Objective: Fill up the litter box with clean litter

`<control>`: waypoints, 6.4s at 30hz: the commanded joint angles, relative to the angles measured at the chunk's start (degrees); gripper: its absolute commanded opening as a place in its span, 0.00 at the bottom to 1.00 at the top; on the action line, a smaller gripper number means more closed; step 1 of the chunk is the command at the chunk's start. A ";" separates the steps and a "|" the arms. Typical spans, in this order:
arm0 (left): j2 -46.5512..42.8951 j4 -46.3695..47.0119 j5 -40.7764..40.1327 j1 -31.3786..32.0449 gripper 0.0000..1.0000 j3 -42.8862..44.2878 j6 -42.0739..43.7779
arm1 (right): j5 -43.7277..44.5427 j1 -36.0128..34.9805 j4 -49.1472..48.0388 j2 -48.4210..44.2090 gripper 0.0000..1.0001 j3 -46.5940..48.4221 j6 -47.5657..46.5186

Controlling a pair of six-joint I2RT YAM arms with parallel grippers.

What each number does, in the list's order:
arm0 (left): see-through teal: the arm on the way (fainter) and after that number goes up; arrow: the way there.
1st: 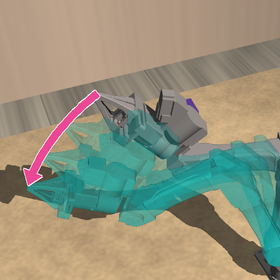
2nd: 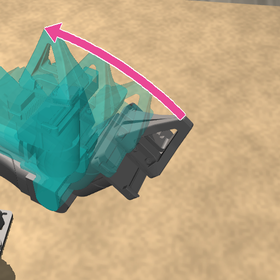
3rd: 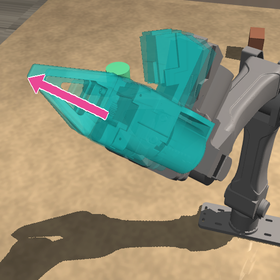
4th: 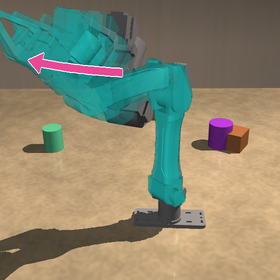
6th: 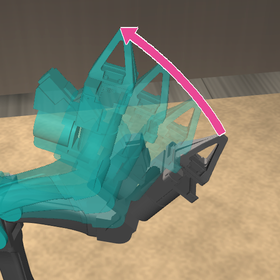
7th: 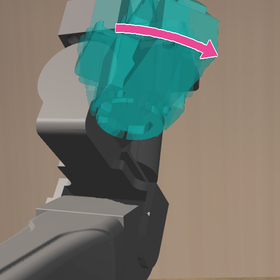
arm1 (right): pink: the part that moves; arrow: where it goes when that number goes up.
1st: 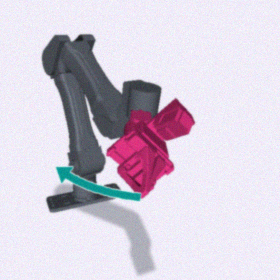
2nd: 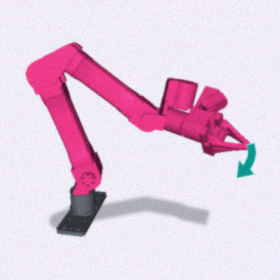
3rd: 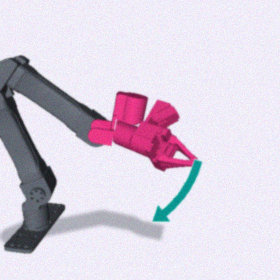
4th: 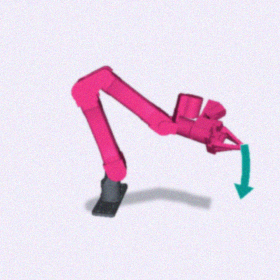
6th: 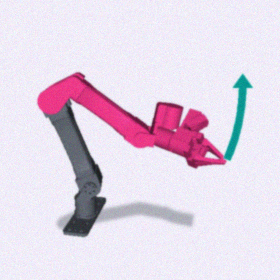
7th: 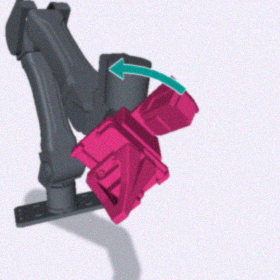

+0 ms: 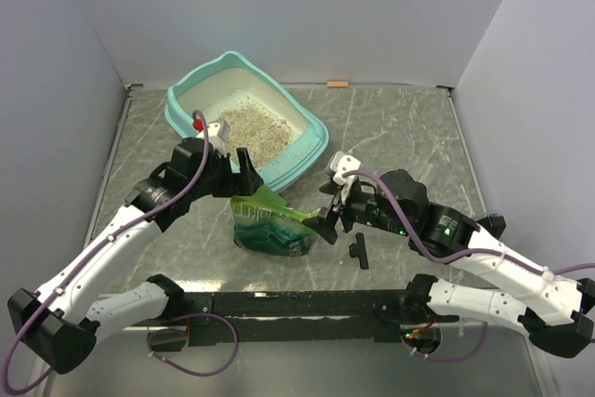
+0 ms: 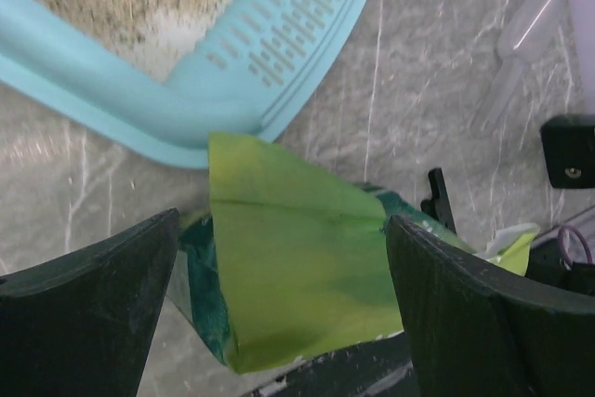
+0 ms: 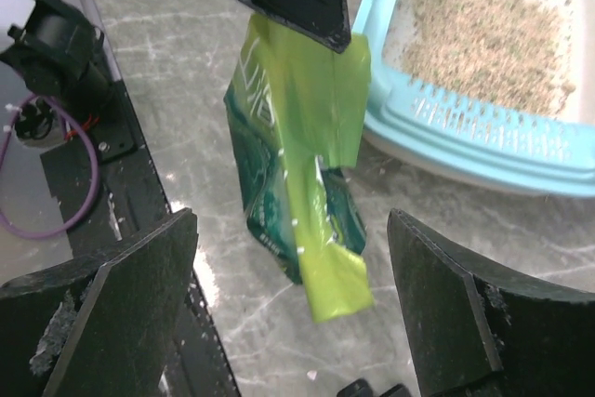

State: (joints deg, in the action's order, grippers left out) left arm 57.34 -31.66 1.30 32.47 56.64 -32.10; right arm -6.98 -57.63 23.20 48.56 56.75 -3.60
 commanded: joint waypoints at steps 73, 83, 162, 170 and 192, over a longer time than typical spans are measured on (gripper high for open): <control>-32.99 70.67 23.58 -3.90 0.01 -46.78 -13.34 | -22.98 20.96 -15.04 14.97 0.92 0.62 -0.01; -36.69 75.69 25.32 -3.82 0.01 -49.61 -12.99 | -44.51 30.19 -13.62 27.11 0.91 6.17 8.85; -26.14 5.91 -16.06 -3.82 0.94 -16.47 4.32 | 10.41 -13.04 -6.06 36.44 0.00 35.28 -11.00; -29.48 7.05 -17.38 -3.82 0.94 -18.76 4.59 | 13.49 -16.46 -6.16 33.19 0.00 32.98 -9.68; -28.95 5.82 -18.97 -3.82 0.93 -19.11 3.18 | 27.28 -22.53 -12.57 25.36 0.35 20.23 -10.55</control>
State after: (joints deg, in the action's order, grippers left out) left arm 28.86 -26.28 -17.41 28.49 37.60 -28.34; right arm 16.86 -80.01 13.15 77.80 73.10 -13.91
